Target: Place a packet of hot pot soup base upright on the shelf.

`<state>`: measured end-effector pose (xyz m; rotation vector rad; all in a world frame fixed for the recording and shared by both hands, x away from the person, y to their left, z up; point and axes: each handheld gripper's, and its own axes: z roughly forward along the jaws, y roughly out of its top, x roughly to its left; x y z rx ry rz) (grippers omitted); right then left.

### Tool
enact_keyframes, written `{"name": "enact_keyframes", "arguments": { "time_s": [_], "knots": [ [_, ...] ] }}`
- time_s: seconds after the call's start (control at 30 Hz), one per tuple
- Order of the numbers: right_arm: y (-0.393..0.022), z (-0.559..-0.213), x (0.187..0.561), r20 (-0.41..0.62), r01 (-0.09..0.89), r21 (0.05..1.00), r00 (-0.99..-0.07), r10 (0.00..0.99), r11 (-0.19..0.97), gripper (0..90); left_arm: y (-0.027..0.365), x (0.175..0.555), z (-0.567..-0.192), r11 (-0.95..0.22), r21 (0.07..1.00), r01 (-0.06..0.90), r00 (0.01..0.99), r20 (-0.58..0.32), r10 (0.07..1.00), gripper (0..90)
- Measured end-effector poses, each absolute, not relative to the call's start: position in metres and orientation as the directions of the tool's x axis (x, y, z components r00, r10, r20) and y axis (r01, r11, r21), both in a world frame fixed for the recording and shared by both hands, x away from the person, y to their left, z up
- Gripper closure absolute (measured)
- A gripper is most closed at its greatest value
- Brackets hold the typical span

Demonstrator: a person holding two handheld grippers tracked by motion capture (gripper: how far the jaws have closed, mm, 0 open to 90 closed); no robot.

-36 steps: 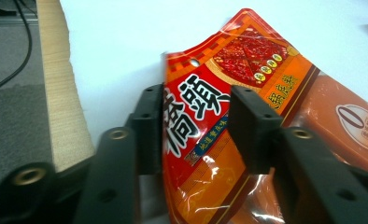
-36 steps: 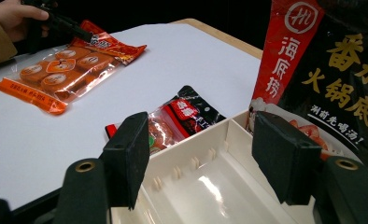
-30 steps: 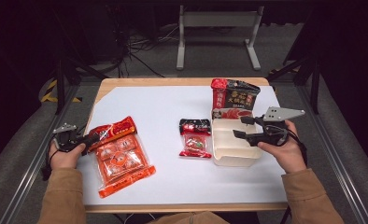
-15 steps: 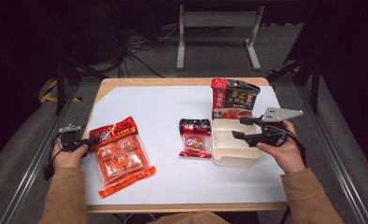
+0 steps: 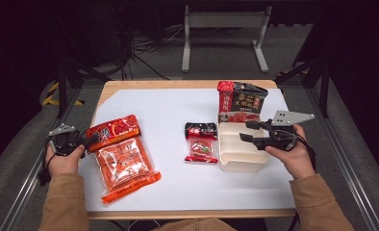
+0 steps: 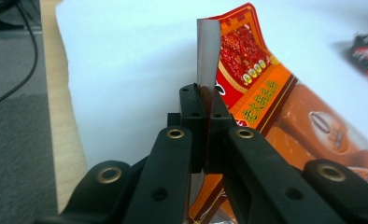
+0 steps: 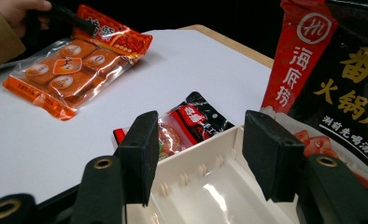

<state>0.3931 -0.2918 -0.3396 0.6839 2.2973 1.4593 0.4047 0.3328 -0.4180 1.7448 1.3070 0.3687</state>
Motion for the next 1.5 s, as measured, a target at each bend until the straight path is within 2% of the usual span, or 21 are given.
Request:
{"name": "enact_keyframes", "arguments": {
  "time_s": [0.4,1.0,1.5],
  "knots": [
    [-0.294,-0.334,0.389,-0.029,0.215,0.911,-0.818,0.575,0.352,46.9,0.327,0.385,-0.376,-0.017,0.86,0.51,0.471,-0.262,0.842,90.0],
    [-0.299,-0.327,0.385,-0.024,0.206,0.924,-0.809,0.587,0.323,52.1,0.294,0.351,-0.322,-0.044,0.951,0.305,0.581,-0.15,0.8,90.0],
    [-0.3,-0.32,0.381,-0.011,0.185,0.941,-0.819,0.573,0.282,53.7,0.264,0.33,-0.294,-0.054,0.978,0.199,0.666,-0.094,0.74,90.0]
  ]
}}
